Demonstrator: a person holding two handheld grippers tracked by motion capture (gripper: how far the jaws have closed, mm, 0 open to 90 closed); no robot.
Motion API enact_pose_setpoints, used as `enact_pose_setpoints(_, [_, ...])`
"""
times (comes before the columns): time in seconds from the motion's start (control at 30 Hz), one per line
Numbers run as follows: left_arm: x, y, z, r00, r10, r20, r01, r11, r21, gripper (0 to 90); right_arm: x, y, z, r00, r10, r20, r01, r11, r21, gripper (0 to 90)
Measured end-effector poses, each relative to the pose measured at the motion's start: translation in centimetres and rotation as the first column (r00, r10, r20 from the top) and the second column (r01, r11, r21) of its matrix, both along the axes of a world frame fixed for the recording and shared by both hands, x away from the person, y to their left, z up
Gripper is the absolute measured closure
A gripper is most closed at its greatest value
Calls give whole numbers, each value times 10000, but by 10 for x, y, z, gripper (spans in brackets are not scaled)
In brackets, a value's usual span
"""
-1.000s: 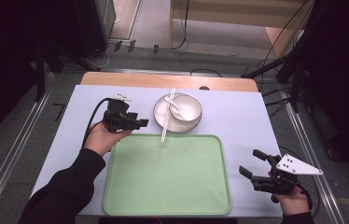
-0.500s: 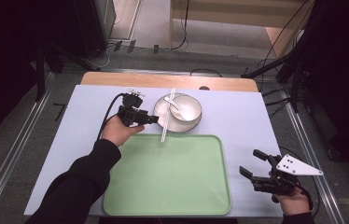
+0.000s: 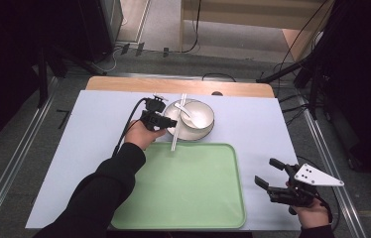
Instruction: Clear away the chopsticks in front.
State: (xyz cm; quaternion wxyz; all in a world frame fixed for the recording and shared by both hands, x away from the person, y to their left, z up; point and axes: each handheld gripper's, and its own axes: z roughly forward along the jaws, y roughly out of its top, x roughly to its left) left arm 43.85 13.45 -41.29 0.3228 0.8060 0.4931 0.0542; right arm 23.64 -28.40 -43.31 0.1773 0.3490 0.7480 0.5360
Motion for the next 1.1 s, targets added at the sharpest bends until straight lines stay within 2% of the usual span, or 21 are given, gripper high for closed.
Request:
enact_pose_setpoints(0.07, [1, -1, -2, 10000, -39, -77, 38, 9999, -167, 648, 0, 0, 0, 10000, 19, 15, -19, 10000, 1, 180])
enact_pose_setpoints(0.13, [2, -4, -4, 9999, -116, -63, 116, 9999, 23, 652, 1, 0, 0, 10000, 32, -6, -32, 10000, -25, 180])
enact_pose_setpoints(0.3, [3, -8, -6, 9999, -167, -26, 167, 9998, 136, 655, 1, 0, 0, 10000, 82, -9, -82, 10000, -20, 180])
enact_pose_setpoints(0.37, [4, -10, -8, 9999, -156, -68, 158, 9993, 327, 659, 1, 1, 0, 10000, 88, -28, -88, 10000, -15, 180])
enact_pose_setpoints(0.53, [6, -11, -13, 9997, -83, -227, 94, 9988, 491, 689, 1, 1, 0, 10000, 82, -34, -82, 10000, -41, 180])
enact_pose_setpoints(0.7, [10, -12, -20, 9988, 344, -362, -326, 9982, 505, 735, 1, 1, -1, 9999, 92, -46, -92, 9999, -53, 180])
enact_pose_setpoints(0.77, [11, -12, -21, 9984, 357, -436, -335, 9981, 508, 751, 2, 1, -1, 9999, 94, -63, -94, 9999, -49, 180])
enact_pose_setpoints(0.83, [13, -14, -27, 9965, 530, -646, -492, 9971, 579, 772, 2, 1, -1, 9999, 115, -54, -115, 9999, -24, 180])
enact_pose_setpoints(1.0, [14, -15, -29, 9938, 915, -631, -886, 9949, 478, 812, 2, 1, -1, 9999, 127, -65, -128, 9999, -35, 180])
enact_pose_setpoints(1.1, [15, -14, -28, 9906, 1186, -679, -1144, 9914, 629, 845, 2, 1, -1, 9999, 142, -62, -143, 9999, -35, 180])
